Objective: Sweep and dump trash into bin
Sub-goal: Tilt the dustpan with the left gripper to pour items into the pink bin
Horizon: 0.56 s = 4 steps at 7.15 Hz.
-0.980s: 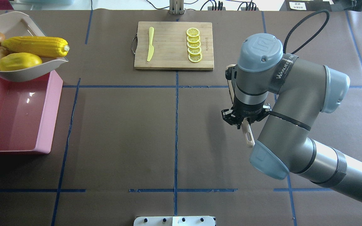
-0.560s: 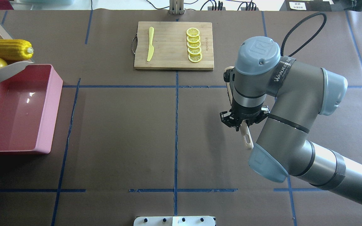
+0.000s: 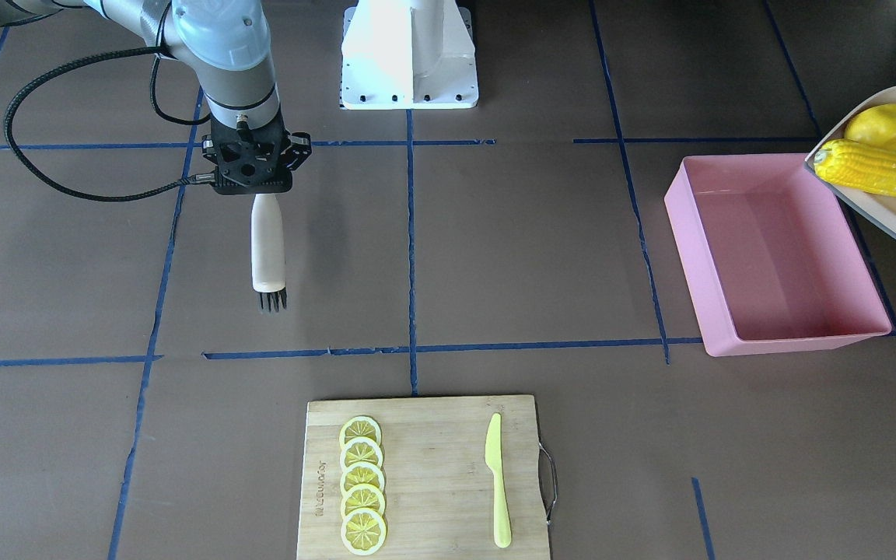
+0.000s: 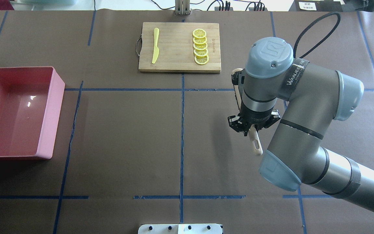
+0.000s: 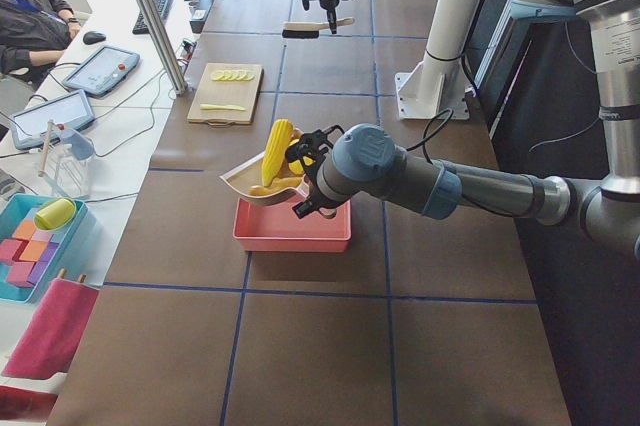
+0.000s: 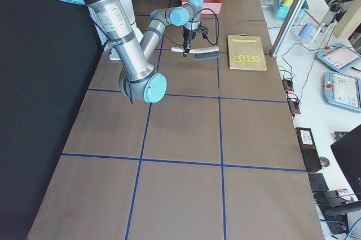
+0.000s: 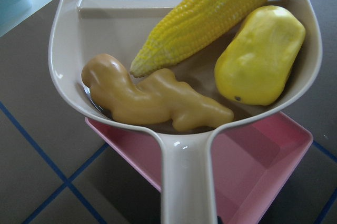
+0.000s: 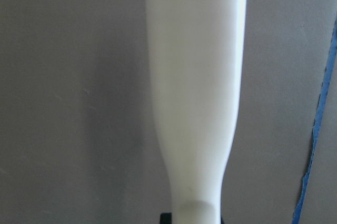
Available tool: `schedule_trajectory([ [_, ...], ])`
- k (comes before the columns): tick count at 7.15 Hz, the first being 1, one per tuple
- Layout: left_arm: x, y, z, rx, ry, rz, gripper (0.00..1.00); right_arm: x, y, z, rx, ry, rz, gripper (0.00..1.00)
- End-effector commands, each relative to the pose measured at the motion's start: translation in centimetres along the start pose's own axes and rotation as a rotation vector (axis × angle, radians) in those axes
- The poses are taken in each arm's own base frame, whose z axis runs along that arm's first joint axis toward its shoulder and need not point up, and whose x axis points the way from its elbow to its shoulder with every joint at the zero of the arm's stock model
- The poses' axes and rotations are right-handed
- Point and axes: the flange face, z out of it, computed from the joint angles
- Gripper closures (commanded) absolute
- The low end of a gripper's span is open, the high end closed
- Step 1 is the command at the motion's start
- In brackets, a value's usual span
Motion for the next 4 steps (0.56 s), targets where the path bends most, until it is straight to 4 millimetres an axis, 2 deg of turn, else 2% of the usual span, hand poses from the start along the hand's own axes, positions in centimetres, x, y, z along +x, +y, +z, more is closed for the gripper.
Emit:
schedule_trajectory([
  [1,-0.2,3.1,-0.2,-0.003,-0.021,0.021,1.0,0.2,0.0,0.0,0.0,0.001,0.002,1.0],
  [4,-0.1,5.5,-0.5,-0.103,-0.172,0.068,1.0,0.3,0.0,0.3,-0.003,0.006,0.004,1.0],
])
